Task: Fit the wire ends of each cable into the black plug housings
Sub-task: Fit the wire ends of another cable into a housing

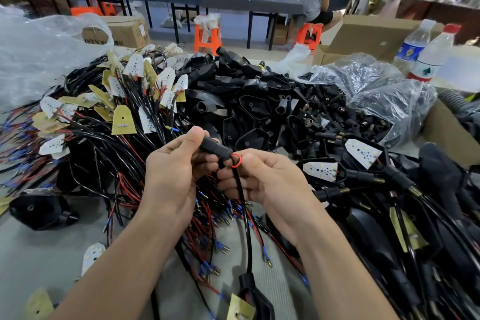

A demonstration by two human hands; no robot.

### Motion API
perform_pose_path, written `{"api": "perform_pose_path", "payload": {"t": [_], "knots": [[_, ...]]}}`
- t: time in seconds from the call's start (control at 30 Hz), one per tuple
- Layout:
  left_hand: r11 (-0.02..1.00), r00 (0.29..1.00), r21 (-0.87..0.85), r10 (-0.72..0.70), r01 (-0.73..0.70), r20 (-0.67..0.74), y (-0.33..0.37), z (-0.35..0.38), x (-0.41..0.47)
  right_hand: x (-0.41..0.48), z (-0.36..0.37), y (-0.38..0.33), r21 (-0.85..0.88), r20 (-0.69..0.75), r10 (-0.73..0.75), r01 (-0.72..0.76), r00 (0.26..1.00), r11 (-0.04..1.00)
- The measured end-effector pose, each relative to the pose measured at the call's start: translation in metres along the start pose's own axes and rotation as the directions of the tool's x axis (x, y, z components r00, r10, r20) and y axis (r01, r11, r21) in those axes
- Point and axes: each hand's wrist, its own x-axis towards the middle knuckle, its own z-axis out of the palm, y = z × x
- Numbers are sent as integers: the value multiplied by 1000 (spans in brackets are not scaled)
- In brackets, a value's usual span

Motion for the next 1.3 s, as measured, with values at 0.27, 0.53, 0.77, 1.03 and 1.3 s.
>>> {"api": "perform_pose_path", "payload": {"t": [0.27, 0.53, 0.77, 1.03, 1.3], "knots": [[999, 1000, -32, 26, -26, -2, 1, -1, 2, 2, 0, 3, -49, -25, -28, 27, 999, 998], [998, 999, 36, 45, -45, 10, 1, -2, 0, 4, 2, 5, -278, -45, -41, 27, 998, 960], [982, 992, 165, 104, -91, -73, -6, 0, 1, 3, 7, 16, -787, -44, -311, 158, 949, 596], [999, 999, 35, -5, 4, 33, 0, 1, 0, 9, 4, 16, -225, -75, -119, 100, 990, 969], [988, 994, 108, 110, -112, 24, 3, -3, 0, 6, 7, 16, -234, -54, -111, 95, 992, 968]]}}
